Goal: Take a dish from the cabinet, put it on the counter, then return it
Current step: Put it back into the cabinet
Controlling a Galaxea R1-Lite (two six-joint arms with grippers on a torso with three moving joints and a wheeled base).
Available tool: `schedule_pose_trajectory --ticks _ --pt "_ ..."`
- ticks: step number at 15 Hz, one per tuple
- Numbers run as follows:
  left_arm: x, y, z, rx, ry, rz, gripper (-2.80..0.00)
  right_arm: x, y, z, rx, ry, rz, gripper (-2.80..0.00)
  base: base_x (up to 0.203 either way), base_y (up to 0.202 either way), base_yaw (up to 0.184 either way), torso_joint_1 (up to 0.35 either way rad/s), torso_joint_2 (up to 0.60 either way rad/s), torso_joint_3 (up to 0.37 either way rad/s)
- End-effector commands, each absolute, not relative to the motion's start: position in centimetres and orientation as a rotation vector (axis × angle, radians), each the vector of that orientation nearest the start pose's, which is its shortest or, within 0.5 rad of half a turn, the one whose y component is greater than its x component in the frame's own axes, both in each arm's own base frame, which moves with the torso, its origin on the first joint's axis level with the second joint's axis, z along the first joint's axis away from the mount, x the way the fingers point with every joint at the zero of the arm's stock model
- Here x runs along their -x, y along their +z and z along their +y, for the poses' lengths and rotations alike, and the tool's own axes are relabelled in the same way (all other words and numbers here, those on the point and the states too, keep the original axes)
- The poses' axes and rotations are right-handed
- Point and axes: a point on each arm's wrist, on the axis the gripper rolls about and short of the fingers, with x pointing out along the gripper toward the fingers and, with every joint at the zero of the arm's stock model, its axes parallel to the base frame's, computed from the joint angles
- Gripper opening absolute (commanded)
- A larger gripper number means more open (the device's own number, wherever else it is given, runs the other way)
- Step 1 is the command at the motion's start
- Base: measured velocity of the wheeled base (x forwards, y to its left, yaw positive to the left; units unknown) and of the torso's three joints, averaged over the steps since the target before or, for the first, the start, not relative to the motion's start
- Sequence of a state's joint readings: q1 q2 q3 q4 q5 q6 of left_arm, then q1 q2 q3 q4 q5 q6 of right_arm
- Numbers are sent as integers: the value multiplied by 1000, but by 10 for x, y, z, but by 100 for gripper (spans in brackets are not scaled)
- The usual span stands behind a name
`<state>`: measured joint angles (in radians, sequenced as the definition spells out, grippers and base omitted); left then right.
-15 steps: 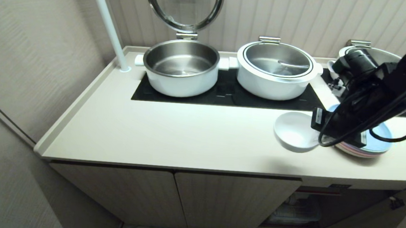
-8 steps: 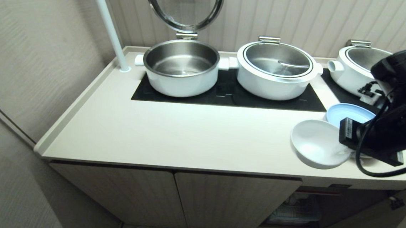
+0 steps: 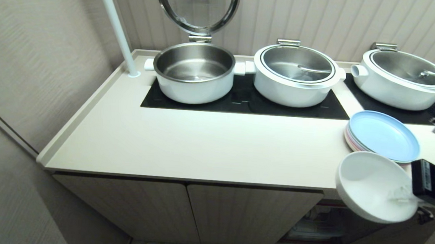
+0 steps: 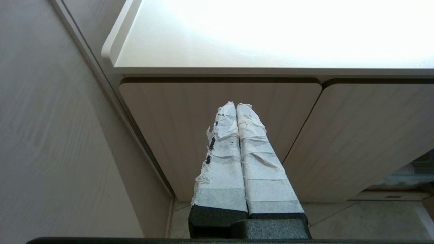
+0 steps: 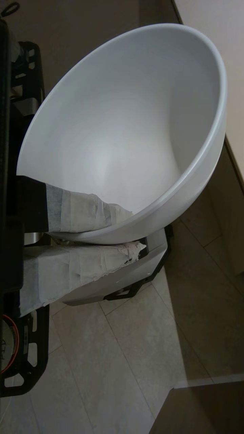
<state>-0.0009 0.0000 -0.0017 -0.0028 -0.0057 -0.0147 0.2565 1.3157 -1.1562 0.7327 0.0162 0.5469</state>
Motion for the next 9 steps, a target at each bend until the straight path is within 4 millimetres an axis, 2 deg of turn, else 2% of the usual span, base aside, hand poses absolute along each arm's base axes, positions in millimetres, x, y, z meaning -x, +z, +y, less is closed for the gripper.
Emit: schedule_pose_trajectory --ticks 1,7,9 --pt "23 76 0 15 -8 -5 -280 -134 255 35 -419 28 901 -280 0 0 0 0 0 0" --pt "23 76 0 15 -7 -5 -280 -70 209 13 -384 28 922 -280 0 0 0 0 0 0" --pt "23 76 0 15 -6 -5 -280 -55 195 9 -352 41 927 -280 0 0 0 0 0 0"
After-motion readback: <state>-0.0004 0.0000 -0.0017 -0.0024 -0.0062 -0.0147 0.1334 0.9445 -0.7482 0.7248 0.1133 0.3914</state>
